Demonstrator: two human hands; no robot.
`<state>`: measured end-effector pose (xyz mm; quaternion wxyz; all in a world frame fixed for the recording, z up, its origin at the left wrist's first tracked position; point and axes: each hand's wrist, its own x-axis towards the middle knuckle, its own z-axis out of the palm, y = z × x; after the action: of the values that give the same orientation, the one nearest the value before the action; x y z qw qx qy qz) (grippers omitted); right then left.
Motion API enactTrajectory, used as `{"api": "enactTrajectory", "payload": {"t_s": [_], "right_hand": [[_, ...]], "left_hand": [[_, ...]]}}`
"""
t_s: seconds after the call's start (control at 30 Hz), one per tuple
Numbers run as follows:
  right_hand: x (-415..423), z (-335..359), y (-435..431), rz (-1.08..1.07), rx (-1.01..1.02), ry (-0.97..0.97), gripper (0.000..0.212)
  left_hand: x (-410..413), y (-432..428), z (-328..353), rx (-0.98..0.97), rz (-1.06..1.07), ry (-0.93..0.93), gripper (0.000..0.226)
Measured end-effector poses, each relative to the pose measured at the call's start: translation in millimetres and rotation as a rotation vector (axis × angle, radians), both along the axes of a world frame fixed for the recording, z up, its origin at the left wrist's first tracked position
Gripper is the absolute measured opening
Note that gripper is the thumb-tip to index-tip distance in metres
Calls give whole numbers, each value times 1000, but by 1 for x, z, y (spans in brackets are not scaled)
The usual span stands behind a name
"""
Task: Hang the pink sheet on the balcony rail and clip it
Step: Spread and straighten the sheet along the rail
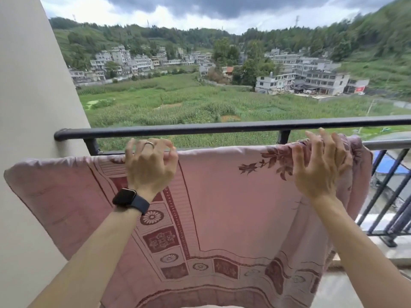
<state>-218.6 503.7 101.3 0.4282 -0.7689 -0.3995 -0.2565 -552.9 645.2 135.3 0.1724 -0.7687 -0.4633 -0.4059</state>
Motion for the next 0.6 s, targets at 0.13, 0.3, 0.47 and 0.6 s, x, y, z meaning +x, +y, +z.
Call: {"api": "enactTrajectory", "payload": {"t_s": [0.13,0.3,0.47,0.6], "right_hand": [[36,5,-19,-50,54,177,47],[87,5,-32,8,-116,-50,40],[125,7,-18,255,0,-392,35],[186,10,-36,237,166,-334,31]], "left_hand": [[89,-34,4,-2,-226,110,35],[194,-67,15,-38,-323,147,39],[231,-69,0,-69,-105,180,52],[222,-60,-8,82,-9,160,49]]}}
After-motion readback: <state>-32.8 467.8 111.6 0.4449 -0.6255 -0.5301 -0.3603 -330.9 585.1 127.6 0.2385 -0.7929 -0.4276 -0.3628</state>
